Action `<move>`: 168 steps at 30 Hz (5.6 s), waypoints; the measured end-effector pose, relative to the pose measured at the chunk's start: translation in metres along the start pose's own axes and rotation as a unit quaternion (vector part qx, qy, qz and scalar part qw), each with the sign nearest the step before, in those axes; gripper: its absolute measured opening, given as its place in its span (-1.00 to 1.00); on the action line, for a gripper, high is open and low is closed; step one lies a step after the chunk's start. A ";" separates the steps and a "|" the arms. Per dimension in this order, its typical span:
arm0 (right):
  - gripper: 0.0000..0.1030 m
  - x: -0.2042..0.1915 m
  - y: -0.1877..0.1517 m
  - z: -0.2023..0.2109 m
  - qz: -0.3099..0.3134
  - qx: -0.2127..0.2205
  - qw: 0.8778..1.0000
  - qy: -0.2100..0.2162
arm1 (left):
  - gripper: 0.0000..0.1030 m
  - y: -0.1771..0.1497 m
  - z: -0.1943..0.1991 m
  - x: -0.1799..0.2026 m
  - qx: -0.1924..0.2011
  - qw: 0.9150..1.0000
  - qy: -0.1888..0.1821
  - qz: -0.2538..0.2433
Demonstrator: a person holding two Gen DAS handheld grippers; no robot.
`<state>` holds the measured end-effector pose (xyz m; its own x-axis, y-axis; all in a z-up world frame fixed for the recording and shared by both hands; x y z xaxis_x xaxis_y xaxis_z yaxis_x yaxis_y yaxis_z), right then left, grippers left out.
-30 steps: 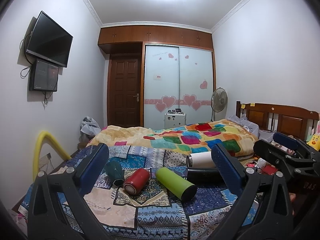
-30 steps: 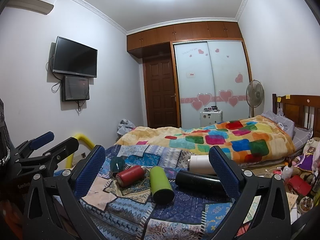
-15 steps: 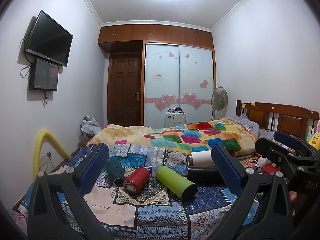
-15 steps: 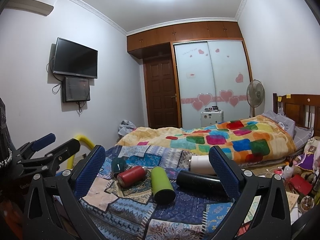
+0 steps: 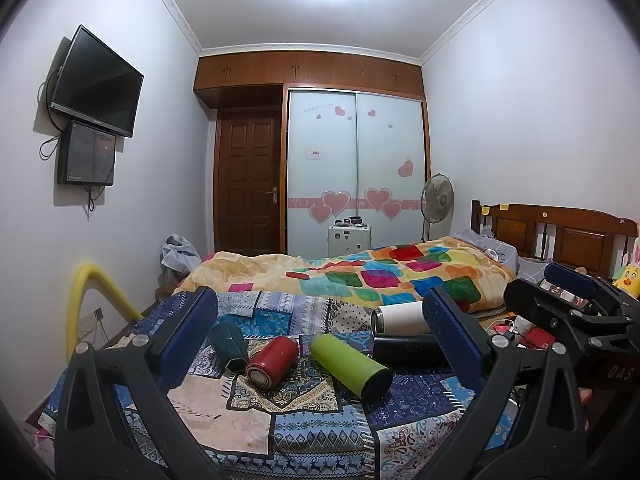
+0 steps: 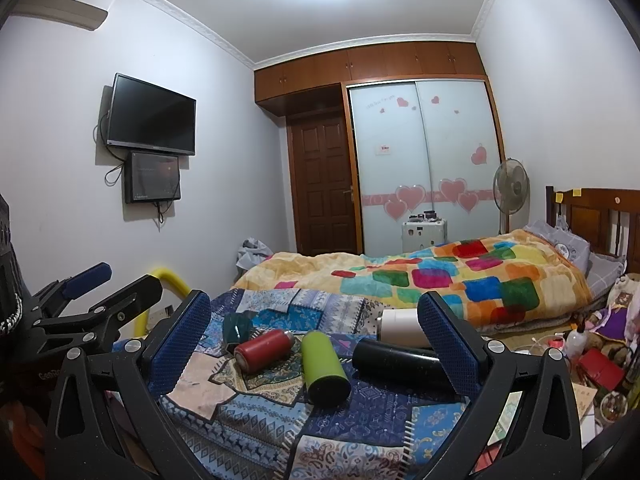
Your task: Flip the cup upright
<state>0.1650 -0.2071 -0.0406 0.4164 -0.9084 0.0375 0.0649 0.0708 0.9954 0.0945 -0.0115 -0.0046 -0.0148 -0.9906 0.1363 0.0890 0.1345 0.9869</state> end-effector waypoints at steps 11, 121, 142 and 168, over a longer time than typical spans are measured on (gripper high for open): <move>1.00 0.001 0.000 0.004 0.002 0.003 1.000 0.000 | 1.00 0.004 0.005 0.000 0.005 1.000 0.001 0.002; 0.19 -0.053 -0.159 -0.177 0.098 -0.369 0.906 0.181 | 1.00 -0.101 -0.111 -0.078 -0.127 0.991 0.048 0.013; 0.19 -0.067 -0.203 -0.175 0.089 -0.382 0.898 0.199 | 1.00 -0.130 -0.123 -0.086 -0.165 0.984 0.062 0.011; 0.51 -0.018 -0.163 -0.159 0.054 -0.331 0.924 0.182 | 1.00 -0.145 -0.157 -0.065 -0.202 0.978 0.055 -0.003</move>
<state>0.2909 -0.1364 -0.2176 0.7222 -0.6914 -0.0176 0.4956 0.4996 0.7105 0.2387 0.0290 -0.1697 0.0882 -0.9912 0.0985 0.4755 0.1288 0.8703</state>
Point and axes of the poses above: each gripper's, at about its wrist camera, not at the fingertips, and z roughly against the way its jaws point, x to its right, y to its top, the point moved 10 cm from there along -z, roughly the way its jaws point, and after that the axes turned 7 degrees about z, right-handed, at the moved point
